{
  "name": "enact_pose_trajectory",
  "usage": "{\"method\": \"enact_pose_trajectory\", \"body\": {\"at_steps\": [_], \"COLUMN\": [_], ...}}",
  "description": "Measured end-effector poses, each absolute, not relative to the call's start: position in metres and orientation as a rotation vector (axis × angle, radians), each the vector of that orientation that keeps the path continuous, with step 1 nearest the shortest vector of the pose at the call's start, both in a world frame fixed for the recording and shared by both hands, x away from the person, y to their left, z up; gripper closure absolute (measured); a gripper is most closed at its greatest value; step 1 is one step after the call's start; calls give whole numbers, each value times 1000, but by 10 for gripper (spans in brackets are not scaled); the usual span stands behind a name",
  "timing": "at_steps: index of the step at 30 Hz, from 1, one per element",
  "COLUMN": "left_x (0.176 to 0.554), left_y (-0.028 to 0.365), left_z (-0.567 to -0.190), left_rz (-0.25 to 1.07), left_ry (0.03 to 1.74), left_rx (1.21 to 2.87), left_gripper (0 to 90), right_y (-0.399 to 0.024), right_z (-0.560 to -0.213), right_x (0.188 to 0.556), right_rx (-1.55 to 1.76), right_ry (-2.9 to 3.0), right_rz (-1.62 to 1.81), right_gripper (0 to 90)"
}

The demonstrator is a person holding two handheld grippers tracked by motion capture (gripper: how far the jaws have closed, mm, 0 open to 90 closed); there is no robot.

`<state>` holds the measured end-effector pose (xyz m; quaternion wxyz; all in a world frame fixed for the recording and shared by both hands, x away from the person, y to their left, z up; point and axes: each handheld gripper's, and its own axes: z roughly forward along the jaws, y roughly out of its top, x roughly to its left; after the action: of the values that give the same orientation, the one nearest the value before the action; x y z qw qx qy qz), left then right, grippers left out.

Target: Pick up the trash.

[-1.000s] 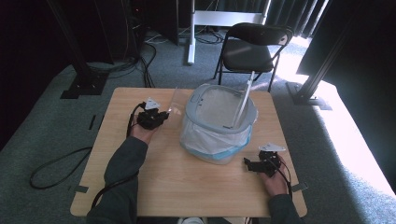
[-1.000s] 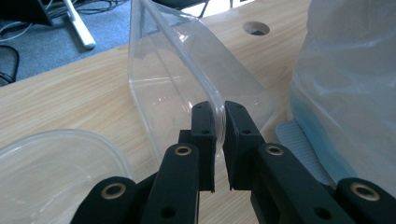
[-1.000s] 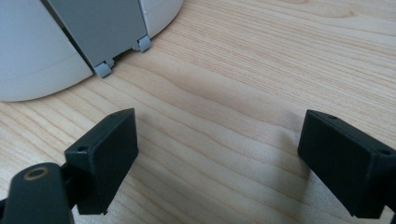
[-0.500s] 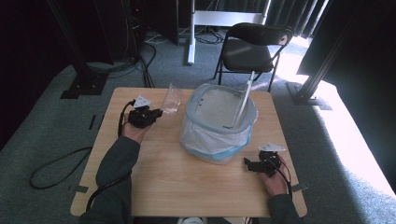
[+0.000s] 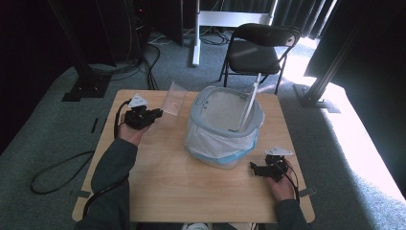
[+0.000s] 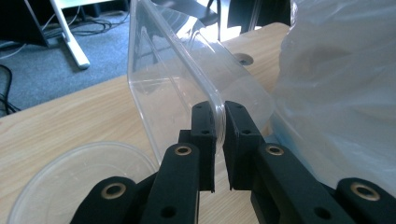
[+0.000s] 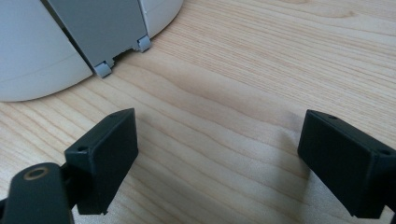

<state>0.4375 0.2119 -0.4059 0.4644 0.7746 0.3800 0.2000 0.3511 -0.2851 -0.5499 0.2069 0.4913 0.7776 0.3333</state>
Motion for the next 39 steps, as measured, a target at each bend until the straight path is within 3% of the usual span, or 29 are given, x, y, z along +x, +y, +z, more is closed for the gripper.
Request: {"method": "enact_pose_trajectory", "body": {"at_steps": [39], "left_x": [421], "left_y": [224], "left_z": [-352], "left_rz": [491], "left_ry": [794], "left_rx": [1893], "left_gripper": [835], "right_y": [-285], "right_z": [-550], "right_x": [351], "right_rx": [1369], "right_ry": [2166], "right_rz": [928], "right_gripper": [113]}}
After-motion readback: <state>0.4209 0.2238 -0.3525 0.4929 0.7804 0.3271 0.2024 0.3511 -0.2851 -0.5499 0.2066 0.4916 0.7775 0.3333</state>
